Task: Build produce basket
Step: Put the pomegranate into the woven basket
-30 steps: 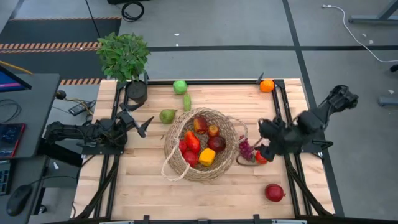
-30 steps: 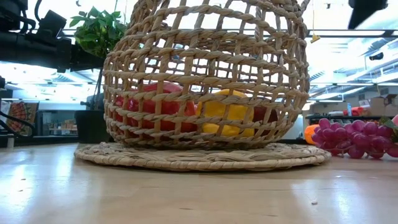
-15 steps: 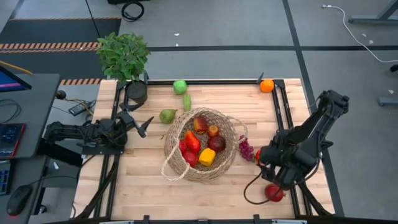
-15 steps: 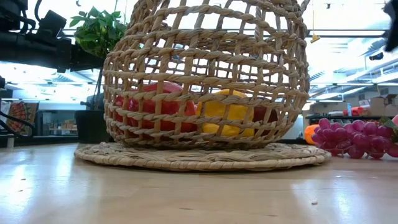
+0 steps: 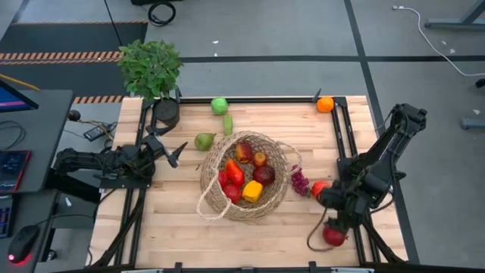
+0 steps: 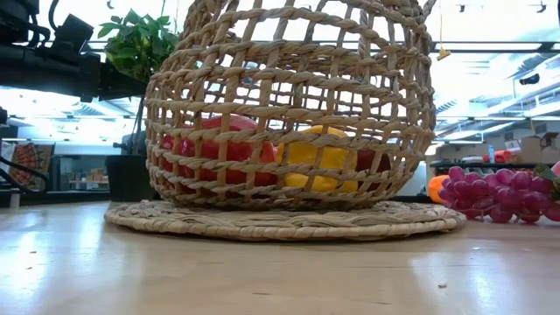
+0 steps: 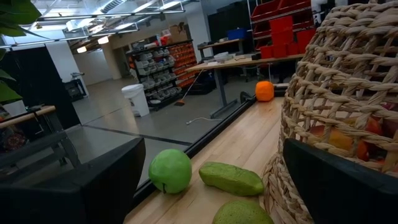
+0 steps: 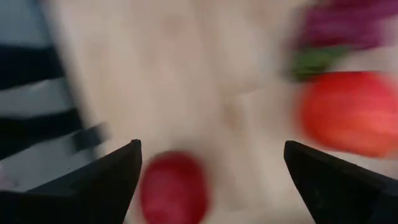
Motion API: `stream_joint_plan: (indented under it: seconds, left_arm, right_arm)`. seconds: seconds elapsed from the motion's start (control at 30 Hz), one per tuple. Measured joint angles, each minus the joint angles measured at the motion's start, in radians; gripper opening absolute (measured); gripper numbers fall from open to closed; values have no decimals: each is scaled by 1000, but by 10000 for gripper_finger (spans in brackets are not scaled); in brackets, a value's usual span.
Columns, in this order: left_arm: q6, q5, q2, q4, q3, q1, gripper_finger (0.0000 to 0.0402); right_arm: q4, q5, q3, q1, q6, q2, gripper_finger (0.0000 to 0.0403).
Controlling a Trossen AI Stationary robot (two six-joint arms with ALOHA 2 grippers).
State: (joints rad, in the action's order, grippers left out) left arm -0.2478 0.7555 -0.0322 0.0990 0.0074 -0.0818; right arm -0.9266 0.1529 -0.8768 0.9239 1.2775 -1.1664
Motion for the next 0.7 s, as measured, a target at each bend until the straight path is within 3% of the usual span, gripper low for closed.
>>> stream_joint_plan:
  seconds: [0.13, 0.2, 0.33, 0.7]
  left_arm:
    - [0, 0, 0, 0, 0, 0, 388]
    - [0, 0, 0, 0, 0, 0, 388]
    - [0, 0, 0, 0, 0, 0, 388]
    - [0, 0, 0, 0, 0, 0, 388]
  right_arm:
    - [187, -73, -4, 32, -53, -79, 399]
    - [187, -70, -24, 53, -51, -122, 397]
    - [167, 33, -84, 112, -63, -205, 397]
    - [102, 141, -147, 246, -14, -372, 397]
